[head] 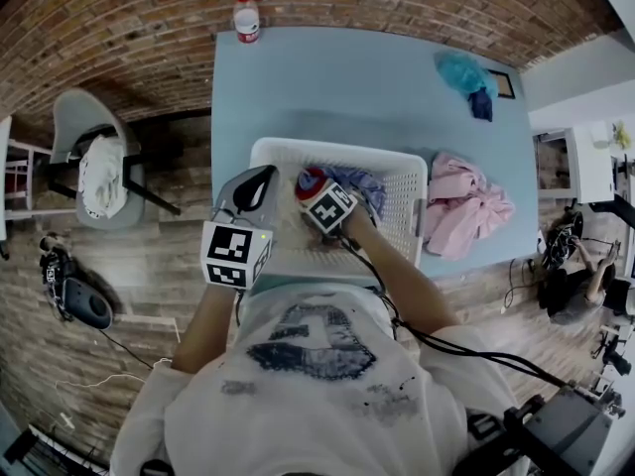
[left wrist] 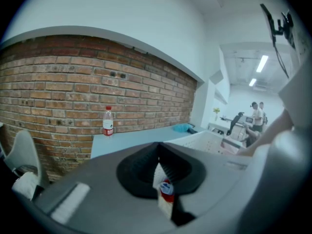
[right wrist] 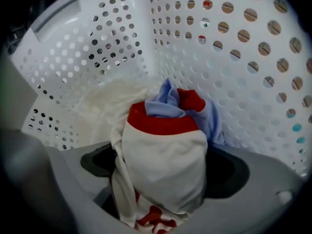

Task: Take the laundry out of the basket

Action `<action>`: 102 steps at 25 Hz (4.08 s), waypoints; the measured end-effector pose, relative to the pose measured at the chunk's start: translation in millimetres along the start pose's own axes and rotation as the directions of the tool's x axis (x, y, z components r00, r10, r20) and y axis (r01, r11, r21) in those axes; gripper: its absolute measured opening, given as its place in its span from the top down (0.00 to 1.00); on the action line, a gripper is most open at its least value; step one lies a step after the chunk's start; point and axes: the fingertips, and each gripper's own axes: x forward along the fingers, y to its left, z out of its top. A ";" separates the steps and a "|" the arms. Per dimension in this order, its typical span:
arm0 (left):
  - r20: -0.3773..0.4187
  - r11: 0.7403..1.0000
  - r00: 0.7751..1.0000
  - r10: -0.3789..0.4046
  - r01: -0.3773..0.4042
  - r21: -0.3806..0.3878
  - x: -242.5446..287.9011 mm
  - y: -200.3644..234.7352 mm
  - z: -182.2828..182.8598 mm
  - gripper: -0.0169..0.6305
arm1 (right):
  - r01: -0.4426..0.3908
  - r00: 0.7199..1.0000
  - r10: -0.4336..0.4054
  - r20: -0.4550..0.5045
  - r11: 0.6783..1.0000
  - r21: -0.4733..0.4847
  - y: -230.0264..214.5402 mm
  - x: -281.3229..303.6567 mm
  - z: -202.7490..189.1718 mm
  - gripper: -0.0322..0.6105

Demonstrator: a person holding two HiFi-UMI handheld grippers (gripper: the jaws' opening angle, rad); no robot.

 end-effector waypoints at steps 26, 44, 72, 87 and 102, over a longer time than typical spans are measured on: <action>0.009 0.999 0.999 0.048 -0.048 0.000 -14.6 10.5 1.9 0.99 | -0.316 0.945 0.285 0.159 0.919 0.235 20.2 -42.4 4.7 0.67; 0.008 0.997 0.999 0.053 -0.053 0.053 -20.8 -14.5 1.1 0.99 | -0.311 0.877 0.136 0.461 0.892 0.329 6.1 -137.1 22.2 0.67; 0.162 0.992 0.986 0.046 -0.064 0.108 -31.3 -51.4 84.7 0.99 | -0.168 0.632 -0.181 0.754 0.917 0.361 -18.0 -338.9 42.6 0.66; 0.220 0.988 0.973 0.065 -0.093 0.120 -49.6 -57.4 117.3 0.99 | -0.087 0.528 -0.263 0.807 0.929 0.360 -17.4 -392.4 48.2 0.66; 0.218 0.988 0.974 0.060 -0.088 0.123 -44.0 -58.4 119.5 0.99 | -0.086 0.529 -0.261 0.808 0.930 0.357 -20.8 -394.7 47.7 0.66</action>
